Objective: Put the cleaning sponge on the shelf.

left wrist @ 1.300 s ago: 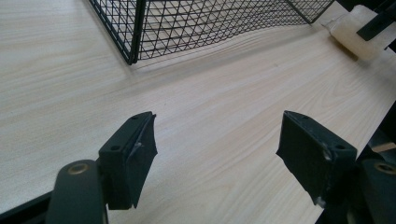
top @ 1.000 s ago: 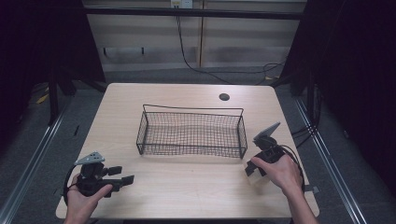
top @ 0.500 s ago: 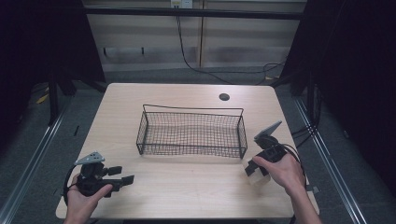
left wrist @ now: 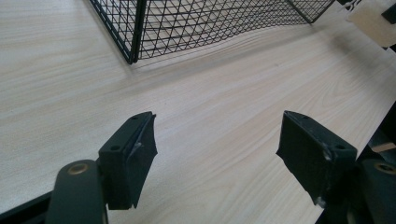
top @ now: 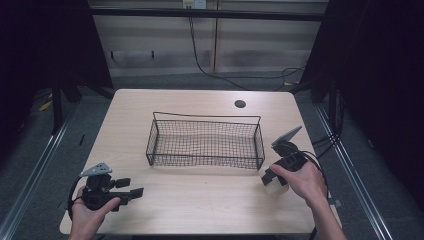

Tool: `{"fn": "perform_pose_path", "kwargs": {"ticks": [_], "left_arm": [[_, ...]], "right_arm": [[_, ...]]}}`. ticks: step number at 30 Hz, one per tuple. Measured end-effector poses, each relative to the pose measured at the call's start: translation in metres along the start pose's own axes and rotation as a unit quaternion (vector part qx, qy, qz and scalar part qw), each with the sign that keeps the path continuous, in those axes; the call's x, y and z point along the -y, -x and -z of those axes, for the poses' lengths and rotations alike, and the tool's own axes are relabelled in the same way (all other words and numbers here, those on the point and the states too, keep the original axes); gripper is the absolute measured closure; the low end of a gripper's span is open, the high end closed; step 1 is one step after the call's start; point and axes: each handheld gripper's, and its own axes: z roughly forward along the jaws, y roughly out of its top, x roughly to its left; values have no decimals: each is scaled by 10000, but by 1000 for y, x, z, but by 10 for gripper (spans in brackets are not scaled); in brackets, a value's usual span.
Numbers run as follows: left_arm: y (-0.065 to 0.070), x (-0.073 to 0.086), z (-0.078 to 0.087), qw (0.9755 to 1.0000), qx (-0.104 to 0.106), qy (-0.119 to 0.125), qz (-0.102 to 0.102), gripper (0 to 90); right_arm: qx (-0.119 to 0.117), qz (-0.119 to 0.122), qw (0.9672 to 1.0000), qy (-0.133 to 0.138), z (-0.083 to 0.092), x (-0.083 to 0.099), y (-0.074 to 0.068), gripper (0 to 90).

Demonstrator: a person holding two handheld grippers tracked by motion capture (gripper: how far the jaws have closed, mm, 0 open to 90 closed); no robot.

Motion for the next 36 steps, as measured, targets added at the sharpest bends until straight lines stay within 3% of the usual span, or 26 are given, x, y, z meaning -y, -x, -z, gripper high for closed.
{"fn": "perform_pose_path", "kwargs": {"ticks": [7, 13, 19, 36], "left_arm": [[0, 0, 0, 10000, 0, -13, -19, 274], [0, 0, 0, 10000, 1, -24, -8, 275], [1, 0, -1, 10000, -7, -19, -29, 275], [1, 0, -1, 10000, 6, -44, -14, 274]], "right_arm": [[-279, 151, 9995, 19, 10, -1, -5, 270], [-313, 290, 9991, 33, 17, -5, -10, 270], [-499, 523, 9974, 58, 24, -10, -17, 270], [-509, 811, 9953, 132, 46, -38, -43, 270]]}}
